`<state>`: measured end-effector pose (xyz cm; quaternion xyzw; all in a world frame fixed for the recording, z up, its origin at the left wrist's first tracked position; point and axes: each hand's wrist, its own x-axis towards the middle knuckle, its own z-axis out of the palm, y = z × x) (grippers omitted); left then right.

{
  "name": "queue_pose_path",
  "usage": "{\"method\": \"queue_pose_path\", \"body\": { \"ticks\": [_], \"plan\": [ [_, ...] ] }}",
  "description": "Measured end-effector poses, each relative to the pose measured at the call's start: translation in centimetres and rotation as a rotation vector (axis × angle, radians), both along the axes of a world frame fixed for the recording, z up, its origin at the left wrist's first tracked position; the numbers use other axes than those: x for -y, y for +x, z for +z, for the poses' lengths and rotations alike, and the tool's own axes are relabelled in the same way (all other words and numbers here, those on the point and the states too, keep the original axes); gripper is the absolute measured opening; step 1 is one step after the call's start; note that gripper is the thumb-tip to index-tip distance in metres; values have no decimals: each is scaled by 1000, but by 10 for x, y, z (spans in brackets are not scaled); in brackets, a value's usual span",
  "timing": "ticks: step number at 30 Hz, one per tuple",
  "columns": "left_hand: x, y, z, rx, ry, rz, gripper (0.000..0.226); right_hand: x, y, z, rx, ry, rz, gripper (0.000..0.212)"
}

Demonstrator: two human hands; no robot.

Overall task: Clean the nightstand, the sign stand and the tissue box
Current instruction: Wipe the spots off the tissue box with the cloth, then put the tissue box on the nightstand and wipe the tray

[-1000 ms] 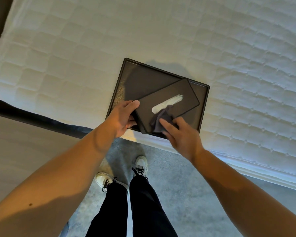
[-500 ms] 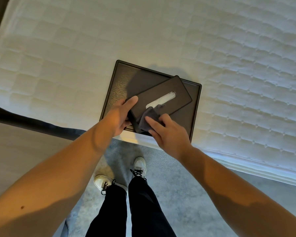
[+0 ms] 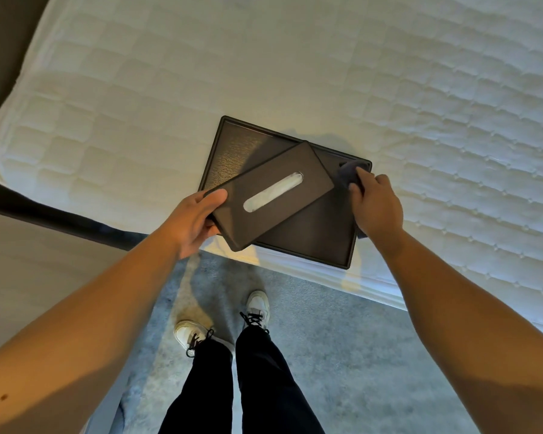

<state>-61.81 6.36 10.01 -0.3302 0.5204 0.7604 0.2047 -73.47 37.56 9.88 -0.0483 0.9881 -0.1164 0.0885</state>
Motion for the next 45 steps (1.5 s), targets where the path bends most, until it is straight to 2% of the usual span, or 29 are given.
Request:
{"method": "queue_pose_path", "body": {
  "ticks": [3, 6, 10, 13, 14, 16, 17, 19, 21, 24, 28, 31, 34, 38, 42, 45],
  "plan": [
    [14, 13, 3, 10, 11, 22, 33, 18, 12, -5, 53, -37, 51, 43],
    [31, 29, 7, 5, 33, 24, 35, 33, 21, -12, 61, -31, 211, 42],
    [53, 51, 12, -2, 51, 10, 56, 40, 21, -19, 95, 64, 420, 43],
    [64, 67, 21, -14, 68, 4, 74, 53, 11, -16, 164, 105, 363, 41],
    [68, 72, 24, -16, 76, 5, 78, 65, 8, -7, 197, 15, 313, 45],
    [76, 84, 29, -25, 95, 16, 79, 98, 12, 23, 423, -388, 104, 52],
    [80, 91, 31, -29, 101, 28, 74, 117, 20, 39, 615, -617, -42, 51],
    [88, 104, 38, -32, 95, 82, 51, 144, 35, 56, 903, -836, -148, 46],
    [97, 121, 44, -33, 73, 183, 37, 168, 50, 63, 937, -837, -52, 40],
    [109, 150, 51, -4, -3, 435, 25, 210, 64, 55, 854, -844, 24, 37],
    [121, 197, 46, 96, -114, 809, 40, 281, 101, 44, 868, -877, 33, 40],
    [135, 244, 39, 132, -151, 1017, 36, 334, 139, 36, 877, -852, 96, 37],
    [154, 294, 32, 197, -169, 1133, 34, 383, 184, 28, 932, -779, 206, 36],
    [182, 371, 17, 301, -215, 1210, 41, 439, 256, 13, 954, -682, 353, 13],
    [204, 450, 1, 400, -198, 1358, 39, 486, 337, -6, 959, -603, 500, 7],
    [217, 510, -14, 448, -232, 1456, 34, 517, 399, -23, 945, -517, 627, 22]
  ]
}}
